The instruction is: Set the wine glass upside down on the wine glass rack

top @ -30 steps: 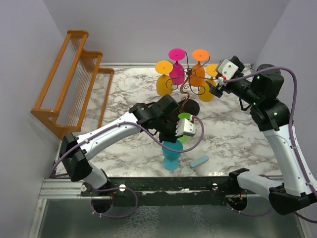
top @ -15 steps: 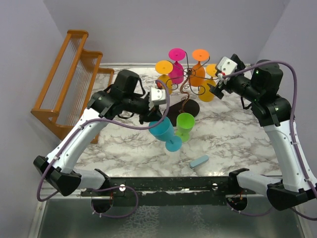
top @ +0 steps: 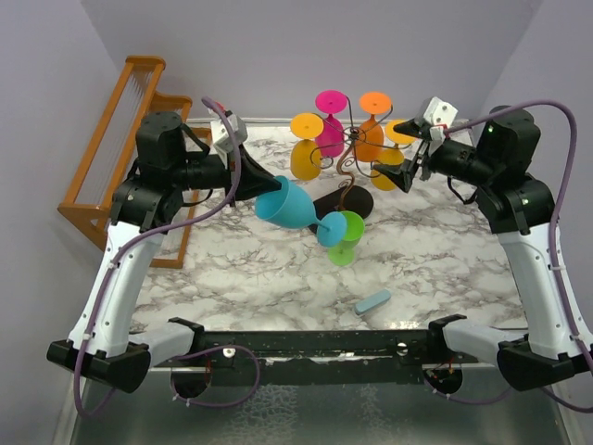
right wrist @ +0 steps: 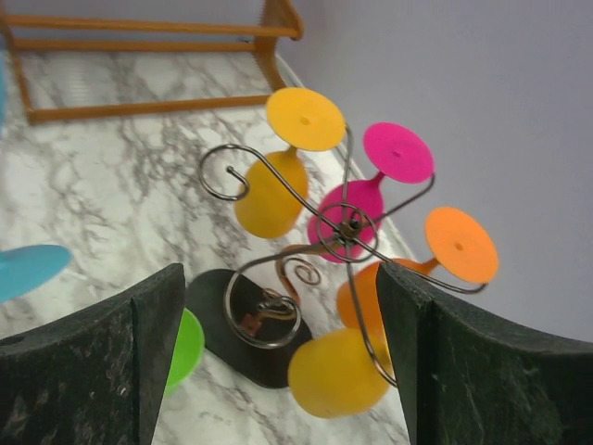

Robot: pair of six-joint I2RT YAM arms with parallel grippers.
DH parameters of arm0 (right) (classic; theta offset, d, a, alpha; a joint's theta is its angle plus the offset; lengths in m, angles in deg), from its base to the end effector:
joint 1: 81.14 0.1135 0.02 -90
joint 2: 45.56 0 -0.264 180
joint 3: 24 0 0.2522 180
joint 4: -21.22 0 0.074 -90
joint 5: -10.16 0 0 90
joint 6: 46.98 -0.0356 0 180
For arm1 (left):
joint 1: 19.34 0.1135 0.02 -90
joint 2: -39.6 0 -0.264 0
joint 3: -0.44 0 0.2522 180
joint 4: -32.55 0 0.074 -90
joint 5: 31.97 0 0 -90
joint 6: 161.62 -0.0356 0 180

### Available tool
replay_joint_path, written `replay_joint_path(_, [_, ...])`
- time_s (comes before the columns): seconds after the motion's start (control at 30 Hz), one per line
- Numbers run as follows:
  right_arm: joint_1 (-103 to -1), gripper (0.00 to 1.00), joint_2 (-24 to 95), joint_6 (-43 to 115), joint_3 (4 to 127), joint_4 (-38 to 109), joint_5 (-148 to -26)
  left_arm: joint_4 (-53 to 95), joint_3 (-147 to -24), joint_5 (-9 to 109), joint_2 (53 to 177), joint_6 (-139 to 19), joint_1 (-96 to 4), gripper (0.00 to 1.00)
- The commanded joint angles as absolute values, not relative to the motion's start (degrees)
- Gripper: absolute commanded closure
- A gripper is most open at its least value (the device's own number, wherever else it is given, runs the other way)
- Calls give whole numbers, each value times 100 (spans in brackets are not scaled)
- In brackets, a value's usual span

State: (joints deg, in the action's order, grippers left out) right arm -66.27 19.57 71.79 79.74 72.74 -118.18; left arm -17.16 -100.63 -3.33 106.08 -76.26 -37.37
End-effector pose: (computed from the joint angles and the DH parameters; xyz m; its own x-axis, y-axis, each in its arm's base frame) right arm 0.1928 0.0741 0.4876 0.1889 -0.3404 -0.9211 -0.7926 0.5009 -0.3476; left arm 0.1902 -0.0948 0.4750 -0.1700 0.0961 -0.9807 0.9710 0.1864 -0.1501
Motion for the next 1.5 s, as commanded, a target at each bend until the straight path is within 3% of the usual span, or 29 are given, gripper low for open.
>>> replay_joint_path(0.0, [-6664, 19, 2196, 5900, 8205, 6972, -12882, -818, -10307, -488, 10590, -6556, -3551, 100])
replay_joint_path(0.3, [-6665, 28, 2555, 4293, 8626, 6714, -13573, -579, -11384, 1100, 10824, -6268, -3542, 100])
replay_joint_path(0.67, [-6600, 37, 2669, 2937, 8521, 5909, -13781, 234, -11669, 1928, 11132, -5724, -3543, 100])
replay_joint_path(1.47, [-6131, 59, 3253, 2367, 8498, 5265, -12628, 886, -11414, 2020, 11485, -5357, -3593, 100])
